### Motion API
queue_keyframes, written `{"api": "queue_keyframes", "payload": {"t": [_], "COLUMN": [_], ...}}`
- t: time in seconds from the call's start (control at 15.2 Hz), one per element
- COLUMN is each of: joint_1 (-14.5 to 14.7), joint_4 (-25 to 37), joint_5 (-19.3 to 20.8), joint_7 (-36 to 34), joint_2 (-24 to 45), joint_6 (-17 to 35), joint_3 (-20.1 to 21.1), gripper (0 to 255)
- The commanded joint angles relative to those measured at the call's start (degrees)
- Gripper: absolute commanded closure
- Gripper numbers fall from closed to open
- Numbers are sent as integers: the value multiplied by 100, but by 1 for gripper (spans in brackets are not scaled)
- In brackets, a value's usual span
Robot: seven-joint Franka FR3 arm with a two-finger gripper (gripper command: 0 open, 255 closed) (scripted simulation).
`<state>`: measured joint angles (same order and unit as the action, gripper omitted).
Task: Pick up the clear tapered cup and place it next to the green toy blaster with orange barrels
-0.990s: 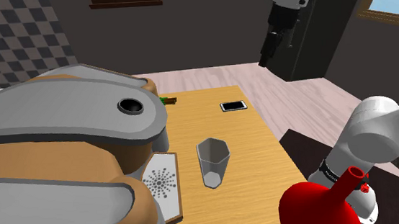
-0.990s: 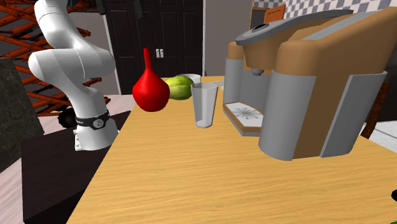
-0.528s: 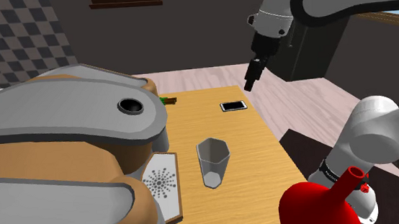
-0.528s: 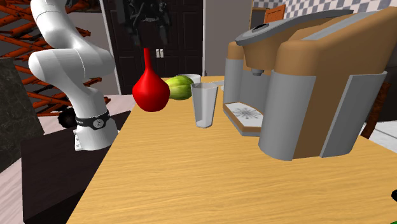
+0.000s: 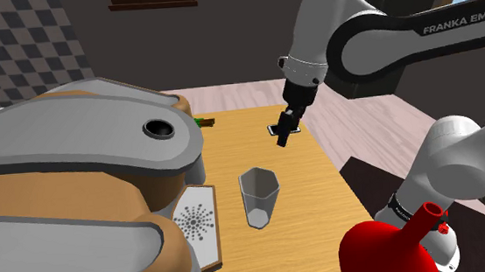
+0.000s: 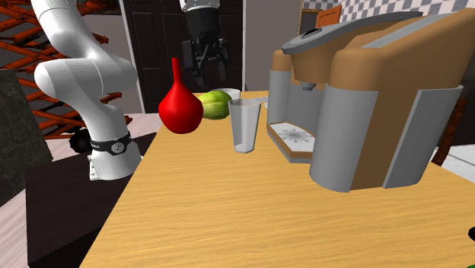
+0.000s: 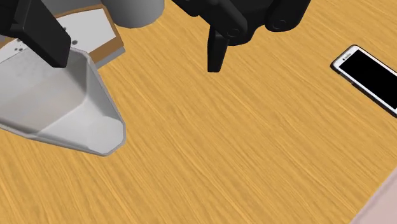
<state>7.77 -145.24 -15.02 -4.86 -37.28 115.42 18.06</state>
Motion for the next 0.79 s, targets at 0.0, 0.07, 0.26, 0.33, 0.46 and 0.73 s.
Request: {"api": "queue_keyframes", "payload": {"t": [0.0, 0.07, 0.26, 0.33, 0.46, 0.73], "joint_1": [81, 114, 196, 217, 220, 212], "joint_4": [-67, -79, -74, -59, -96, -247], "joint_5": [-127, -180, -310, -340, -351, -367], "joint_7": [-166, -245, -491, -577, -597, -611], "joint_2": [229, 366, 822, 987, 1071, 1287], "joint_6": [288, 431, 868, 1015, 1136, 1504], "joint_3": [215, 323, 652, 763, 810, 907], "gripper": [0, 0, 0, 0, 0, 0]}}
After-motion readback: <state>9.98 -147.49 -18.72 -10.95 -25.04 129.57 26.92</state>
